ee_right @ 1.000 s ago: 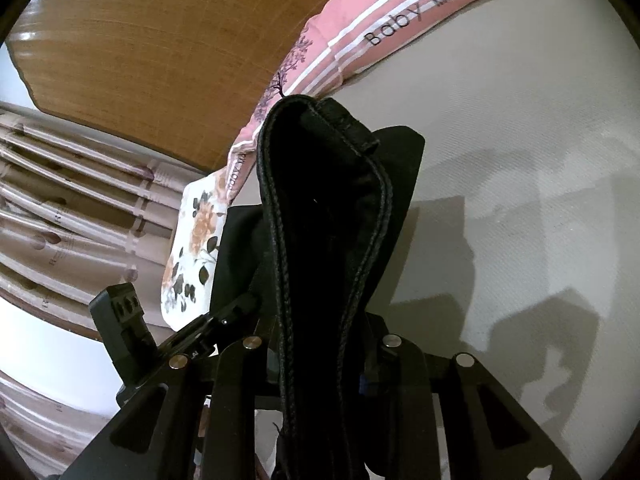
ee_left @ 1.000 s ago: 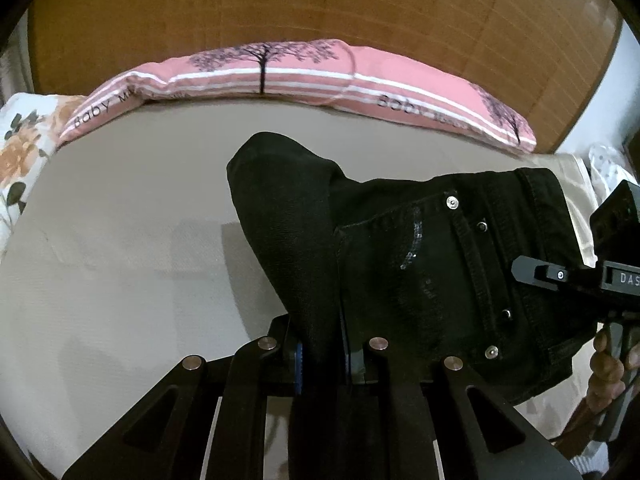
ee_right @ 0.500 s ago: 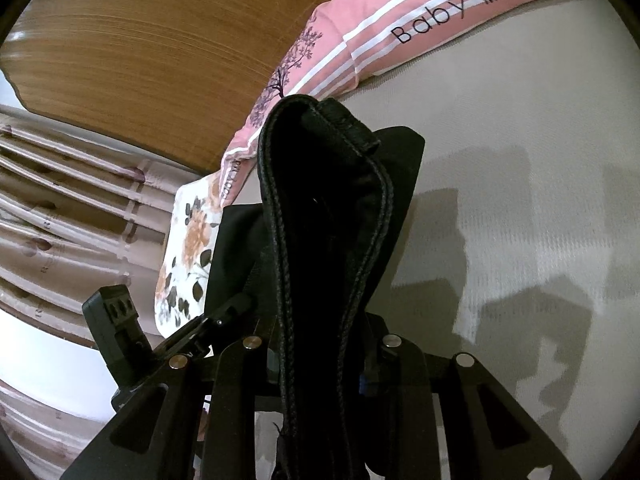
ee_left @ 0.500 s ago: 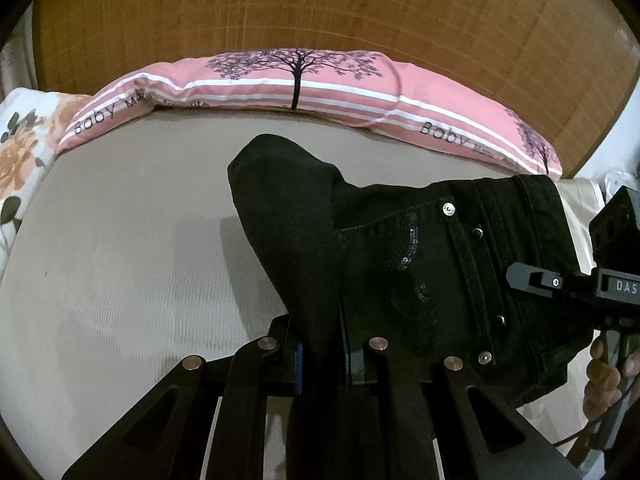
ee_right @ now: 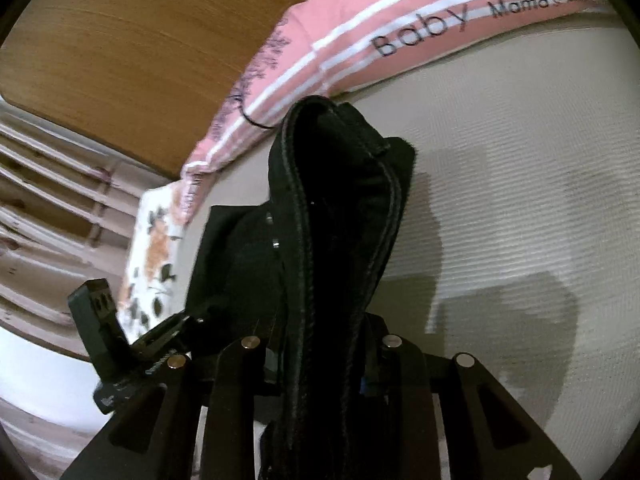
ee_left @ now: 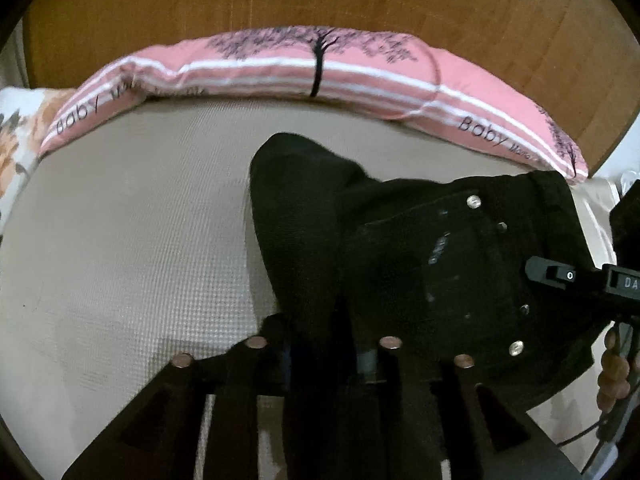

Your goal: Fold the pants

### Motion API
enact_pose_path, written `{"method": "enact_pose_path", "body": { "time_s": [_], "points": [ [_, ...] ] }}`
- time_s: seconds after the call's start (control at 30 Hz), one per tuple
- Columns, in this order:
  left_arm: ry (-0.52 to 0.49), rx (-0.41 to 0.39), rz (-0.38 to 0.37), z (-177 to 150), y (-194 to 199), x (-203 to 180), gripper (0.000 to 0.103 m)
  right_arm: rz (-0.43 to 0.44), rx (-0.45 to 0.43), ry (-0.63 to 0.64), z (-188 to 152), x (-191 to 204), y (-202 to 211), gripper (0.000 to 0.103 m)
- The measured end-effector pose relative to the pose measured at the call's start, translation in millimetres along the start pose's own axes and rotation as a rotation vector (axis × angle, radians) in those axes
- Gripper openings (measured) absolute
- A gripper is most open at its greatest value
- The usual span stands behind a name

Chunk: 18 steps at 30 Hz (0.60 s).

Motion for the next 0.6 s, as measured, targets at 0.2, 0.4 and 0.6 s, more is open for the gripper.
{"method": "enact_pose_path", "body": {
  "time_s": [0.2, 0.4, 0.6],
  "points": [
    [-0.025, -0.018, 0.034, -11.8, -9.4, 7.9, 0.053, -0.197, -0.008, 0.119, -7.5, -16.4, -8.6, 0.052],
    [-0.085, -0.02, 0.083, -33.1, 4.0, 7.0, 0.055, -0.291, 0.008, 0.189, -23.9, -12.8, 7.3, 0.056],
    [-0.08, -0.035, 0.112, -61.3, 24.3, 12.1, 0.055, -0.327, -0.009, 0.204, -56.4, -9.1, 32.1, 0.058]
  ]
}}
Point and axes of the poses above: each gripper's, at about its wrist camera, not at the fingertips, and y roughly against the way its jaws point, x to its left, z to its top, the point moved 10 cm from there along -y, roughly the way its jaws point, and after that the axes turned 5 degrees about y, right-handed, at the moved point
